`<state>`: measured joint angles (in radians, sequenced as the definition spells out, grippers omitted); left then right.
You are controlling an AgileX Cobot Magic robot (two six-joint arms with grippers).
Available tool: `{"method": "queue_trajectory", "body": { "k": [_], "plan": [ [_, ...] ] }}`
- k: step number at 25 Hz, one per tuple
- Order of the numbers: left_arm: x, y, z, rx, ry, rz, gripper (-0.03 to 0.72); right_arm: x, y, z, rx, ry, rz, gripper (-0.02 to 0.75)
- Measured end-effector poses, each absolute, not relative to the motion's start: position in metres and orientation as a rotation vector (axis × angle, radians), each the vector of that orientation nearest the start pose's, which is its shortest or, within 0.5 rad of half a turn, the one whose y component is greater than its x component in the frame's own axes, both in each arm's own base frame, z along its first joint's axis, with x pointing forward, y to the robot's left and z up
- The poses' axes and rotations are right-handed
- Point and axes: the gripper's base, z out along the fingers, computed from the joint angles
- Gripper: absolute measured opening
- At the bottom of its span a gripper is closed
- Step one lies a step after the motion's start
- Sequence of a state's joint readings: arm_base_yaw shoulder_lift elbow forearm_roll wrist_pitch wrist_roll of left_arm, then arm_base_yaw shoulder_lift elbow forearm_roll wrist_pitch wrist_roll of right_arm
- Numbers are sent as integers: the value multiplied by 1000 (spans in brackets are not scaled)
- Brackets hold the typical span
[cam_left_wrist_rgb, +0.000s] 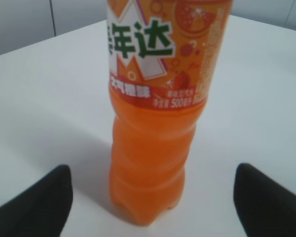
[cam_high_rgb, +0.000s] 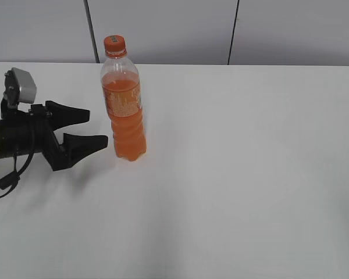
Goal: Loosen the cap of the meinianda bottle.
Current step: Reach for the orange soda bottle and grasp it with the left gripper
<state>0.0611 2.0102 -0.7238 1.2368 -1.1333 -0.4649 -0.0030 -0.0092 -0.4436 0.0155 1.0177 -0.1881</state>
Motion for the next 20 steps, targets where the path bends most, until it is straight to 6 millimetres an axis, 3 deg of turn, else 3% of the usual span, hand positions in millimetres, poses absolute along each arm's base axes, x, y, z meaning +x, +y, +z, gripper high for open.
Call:
{"method": "queue_trajectory", "body": {
  "k": [20],
  "plan": [
    [349, -115, 108, 1017, 1683, -719, 603, 2, 1, 265, -189, 2041, -101, 532]
  ]
}}
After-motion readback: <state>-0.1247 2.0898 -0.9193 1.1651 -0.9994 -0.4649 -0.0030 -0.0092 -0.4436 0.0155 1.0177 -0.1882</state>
